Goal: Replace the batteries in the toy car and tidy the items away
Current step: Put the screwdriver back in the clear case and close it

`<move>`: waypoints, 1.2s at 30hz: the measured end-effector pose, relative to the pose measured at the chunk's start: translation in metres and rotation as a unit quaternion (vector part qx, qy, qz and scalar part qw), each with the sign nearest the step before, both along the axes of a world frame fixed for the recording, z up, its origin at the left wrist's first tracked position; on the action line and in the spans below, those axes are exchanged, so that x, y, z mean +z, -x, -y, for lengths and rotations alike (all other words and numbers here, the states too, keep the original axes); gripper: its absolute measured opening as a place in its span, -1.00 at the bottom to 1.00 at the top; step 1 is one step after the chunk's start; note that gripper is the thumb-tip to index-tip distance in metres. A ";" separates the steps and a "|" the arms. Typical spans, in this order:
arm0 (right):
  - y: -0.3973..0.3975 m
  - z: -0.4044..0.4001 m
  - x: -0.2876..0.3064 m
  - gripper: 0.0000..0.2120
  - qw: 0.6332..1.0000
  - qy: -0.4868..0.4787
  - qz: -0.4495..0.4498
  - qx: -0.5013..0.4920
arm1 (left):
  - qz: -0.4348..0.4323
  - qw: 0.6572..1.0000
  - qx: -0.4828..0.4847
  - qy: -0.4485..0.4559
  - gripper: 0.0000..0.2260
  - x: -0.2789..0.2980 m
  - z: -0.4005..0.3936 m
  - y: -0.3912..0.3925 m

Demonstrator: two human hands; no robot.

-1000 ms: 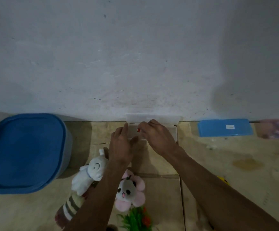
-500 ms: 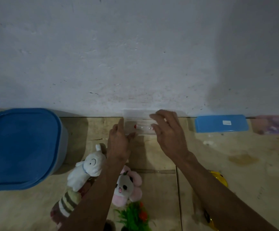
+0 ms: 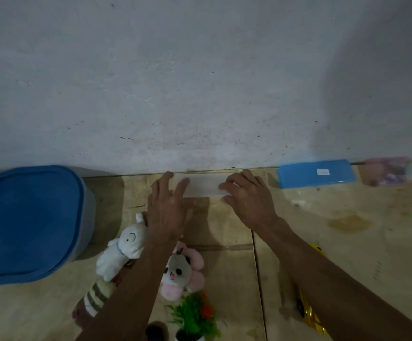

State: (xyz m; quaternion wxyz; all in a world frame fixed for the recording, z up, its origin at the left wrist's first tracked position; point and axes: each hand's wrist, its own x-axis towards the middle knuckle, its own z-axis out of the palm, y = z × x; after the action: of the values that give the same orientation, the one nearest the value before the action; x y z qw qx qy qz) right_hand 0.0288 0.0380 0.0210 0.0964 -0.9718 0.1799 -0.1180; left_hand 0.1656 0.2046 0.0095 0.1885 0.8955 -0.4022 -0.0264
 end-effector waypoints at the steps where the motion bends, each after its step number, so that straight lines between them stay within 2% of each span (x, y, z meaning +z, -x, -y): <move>1: 0.002 0.001 -0.005 -0.66 1.000 -0.004 0.003 0.000 | 0.014 1.000 -0.018 0.007 -0.57 -0.002 0.000 0.000; 2: 0.004 0.002 -0.008 -0.68 1.000 -0.009 0.006 -0.002 | 0.019 0.999 -0.029 0.018 -0.67 -0.004 0.000 0.000; 4: 0.006 0.003 -0.013 -0.71 1.000 -0.010 0.013 -0.005 | 0.008 0.999 -0.026 0.035 -0.73 -0.008 0.003 -0.002; 8: 0.008 0.001 -0.017 -0.77 0.999 0.010 0.028 -0.012 | -0.008 0.998 -0.038 0.055 -0.71 -0.012 0.009 -0.003; 12: 0.010 -0.002 -0.025 -0.84 0.998 0.033 0.040 -0.019 | 0.015 0.997 -0.044 0.058 -0.64 -0.015 0.010 -0.003; 17: 0.010 -0.010 -0.032 -0.76 0.998 0.021 0.031 -0.047 | 0.032 0.997 -0.056 0.032 -0.65 -0.016 0.012 -0.003; 21: 0.003 -0.008 -0.028 -0.63 0.998 0.005 0.021 -0.055 | 0.023 0.998 -0.060 0.010 -0.86 -0.012 0.019 -0.010; 24: 0.004 -0.008 -0.025 -0.59 0.998 -0.004 0.006 -0.055 | 0.004 0.997 -0.067 -0.028 -0.78 -0.005 0.020 -0.009; 28: 0.004 -0.013 -0.021 -0.55 0.997 -0.017 -0.021 -0.067 | -0.010 0.997 -0.055 -0.058 -0.79 0.003 0.020 -0.004; 33: 0.004 -0.018 0.001 -0.49 0.987 -0.094 -0.119 -0.058 | -0.055 0.987 -0.058 -0.142 -0.49 0.019 0.018 -0.004; 36: 0.013 -0.033 0.015 -0.51 0.980 -0.165 -0.061 -0.094 | -0.119 0.987 -0.066 -0.086 -0.50 0.030 0.003 0.001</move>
State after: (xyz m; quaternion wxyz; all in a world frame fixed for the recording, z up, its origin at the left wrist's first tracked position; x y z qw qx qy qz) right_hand 0.0154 0.0709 0.0365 0.2327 -0.9267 0.2930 -0.0360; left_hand 0.1644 0.2017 0.0392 0.1552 0.8706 -0.4310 -0.1792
